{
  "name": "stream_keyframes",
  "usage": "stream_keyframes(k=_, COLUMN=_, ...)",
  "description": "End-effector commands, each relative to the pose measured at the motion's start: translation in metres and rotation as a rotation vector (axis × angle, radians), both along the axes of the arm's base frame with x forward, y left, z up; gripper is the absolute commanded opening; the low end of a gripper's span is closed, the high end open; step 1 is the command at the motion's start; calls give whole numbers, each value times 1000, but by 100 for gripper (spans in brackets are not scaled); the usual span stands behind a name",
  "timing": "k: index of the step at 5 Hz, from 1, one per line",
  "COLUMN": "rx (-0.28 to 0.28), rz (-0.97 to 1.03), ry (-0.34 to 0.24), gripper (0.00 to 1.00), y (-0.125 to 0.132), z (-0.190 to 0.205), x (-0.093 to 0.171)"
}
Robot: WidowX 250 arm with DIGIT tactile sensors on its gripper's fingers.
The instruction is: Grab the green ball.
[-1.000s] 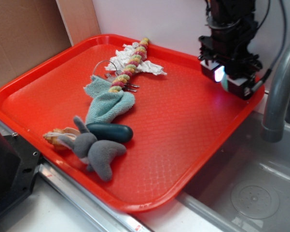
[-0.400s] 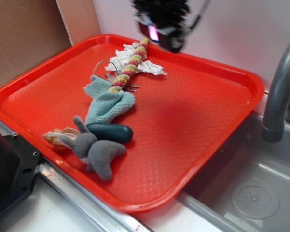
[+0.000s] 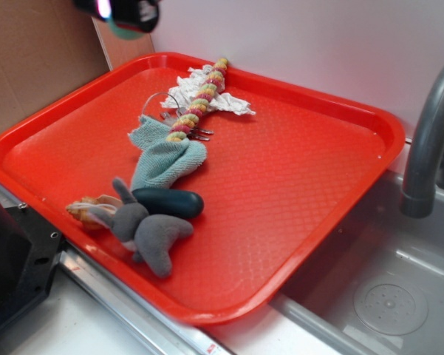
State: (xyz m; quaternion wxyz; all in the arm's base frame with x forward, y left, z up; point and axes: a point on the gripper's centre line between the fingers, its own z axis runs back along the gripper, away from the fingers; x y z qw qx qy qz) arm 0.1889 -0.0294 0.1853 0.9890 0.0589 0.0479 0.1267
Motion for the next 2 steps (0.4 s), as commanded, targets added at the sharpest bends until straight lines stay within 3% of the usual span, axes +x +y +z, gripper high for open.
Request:
stream_keyframes(k=1, rx=97, rz=241, ry=-137, gripper=0, y=29, z=29, x=-6)
stream_keyframes(k=2, rx=134, rz=179, ry=-146, gripper=0, y=23, z=26, x=1)
